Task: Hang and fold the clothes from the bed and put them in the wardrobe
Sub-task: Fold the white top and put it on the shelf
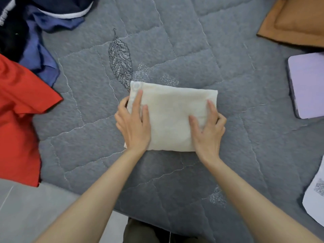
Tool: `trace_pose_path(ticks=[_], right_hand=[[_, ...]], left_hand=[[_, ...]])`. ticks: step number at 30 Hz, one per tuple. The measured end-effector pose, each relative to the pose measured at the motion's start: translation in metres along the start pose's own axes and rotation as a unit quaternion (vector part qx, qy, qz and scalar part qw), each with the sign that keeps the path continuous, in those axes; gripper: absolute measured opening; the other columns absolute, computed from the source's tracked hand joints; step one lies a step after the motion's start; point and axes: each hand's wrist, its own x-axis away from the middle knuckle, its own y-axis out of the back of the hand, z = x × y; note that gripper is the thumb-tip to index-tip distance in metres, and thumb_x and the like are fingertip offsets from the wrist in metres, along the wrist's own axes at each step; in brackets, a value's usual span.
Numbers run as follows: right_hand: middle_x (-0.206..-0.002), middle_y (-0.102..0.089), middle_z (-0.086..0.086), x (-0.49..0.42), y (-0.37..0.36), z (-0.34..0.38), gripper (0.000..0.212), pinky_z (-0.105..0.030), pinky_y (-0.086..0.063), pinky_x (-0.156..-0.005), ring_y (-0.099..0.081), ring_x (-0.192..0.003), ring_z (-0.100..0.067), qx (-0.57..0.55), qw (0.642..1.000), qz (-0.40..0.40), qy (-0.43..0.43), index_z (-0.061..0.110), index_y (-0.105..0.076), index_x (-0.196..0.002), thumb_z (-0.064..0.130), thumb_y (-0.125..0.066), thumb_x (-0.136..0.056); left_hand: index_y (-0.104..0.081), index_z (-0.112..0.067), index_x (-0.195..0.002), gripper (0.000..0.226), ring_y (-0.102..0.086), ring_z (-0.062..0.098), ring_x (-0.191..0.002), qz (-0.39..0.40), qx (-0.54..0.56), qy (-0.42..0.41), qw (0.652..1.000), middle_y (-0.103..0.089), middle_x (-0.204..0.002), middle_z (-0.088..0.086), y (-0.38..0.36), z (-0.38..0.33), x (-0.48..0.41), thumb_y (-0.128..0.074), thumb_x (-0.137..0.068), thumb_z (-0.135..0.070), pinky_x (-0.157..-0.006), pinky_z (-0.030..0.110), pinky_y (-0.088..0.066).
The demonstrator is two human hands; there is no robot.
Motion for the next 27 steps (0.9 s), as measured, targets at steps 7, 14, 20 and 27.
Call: trace_pose_path(ticks=[7,14,20,27], right_hand=[[-0.123,-0.045,0.0,-0.008,0.004,0.015,0.082,-0.033,-0.032,-0.086,-0.046,-0.098,-0.023,-0.018,0.994,0.066,-0.084,0.048,-0.009,-0.146,0.061,-0.06,-0.082],[-0.146,-0.042,0.018,0.003,0.026,0.036,0.071,-0.023,-0.025,-0.096,-0.042,-0.131,-0.019,-0.012,0.998,0.069,0.004,0.037,-0.026,-0.147,0.047,-0.062,-0.086],[-0.143,-0.042,0.024,0.057,0.052,0.078,0.066,-0.013,-0.026,-0.091,-0.04,-0.122,-0.001,-0.017,0.988,0.117,0.097,0.04,-0.032,-0.144,0.049,-0.063,-0.086],[-0.141,-0.042,0.023,0.14,0.065,0.119,0.063,0.001,-0.024,-0.083,-0.039,-0.114,0.011,-0.015,0.955,0.22,0.198,0.035,-0.034,-0.144,0.042,-0.062,-0.089]], left_hand=[[-0.045,-0.02,-0.126,0.054,-0.051,0.02,-0.109,0.031,0.118,0.143,0.982,-0.057,-0.116,-0.003,0.013,-0.004,-0.007,-0.061,-0.085,-0.05,-0.087,0.029,-0.037],[-0.056,-0.019,-0.118,0.03,-0.058,0.013,-0.102,0.067,0.244,0.166,0.953,-0.06,-0.106,-0.01,0.047,0.003,0.004,-0.062,-0.091,-0.031,-0.091,0.03,-0.045],[-0.057,-0.016,-0.115,0.025,-0.056,0.001,-0.086,-0.003,0.297,0.199,0.934,-0.062,-0.099,-0.012,0.117,0.014,0.053,-0.06,-0.093,-0.027,-0.069,0.008,-0.043],[-0.057,-0.02,-0.116,0.025,-0.059,-0.002,-0.087,-0.107,0.316,0.261,0.906,-0.062,-0.099,-0.014,0.209,0.038,0.143,-0.057,-0.094,-0.03,-0.069,0.008,-0.045]])
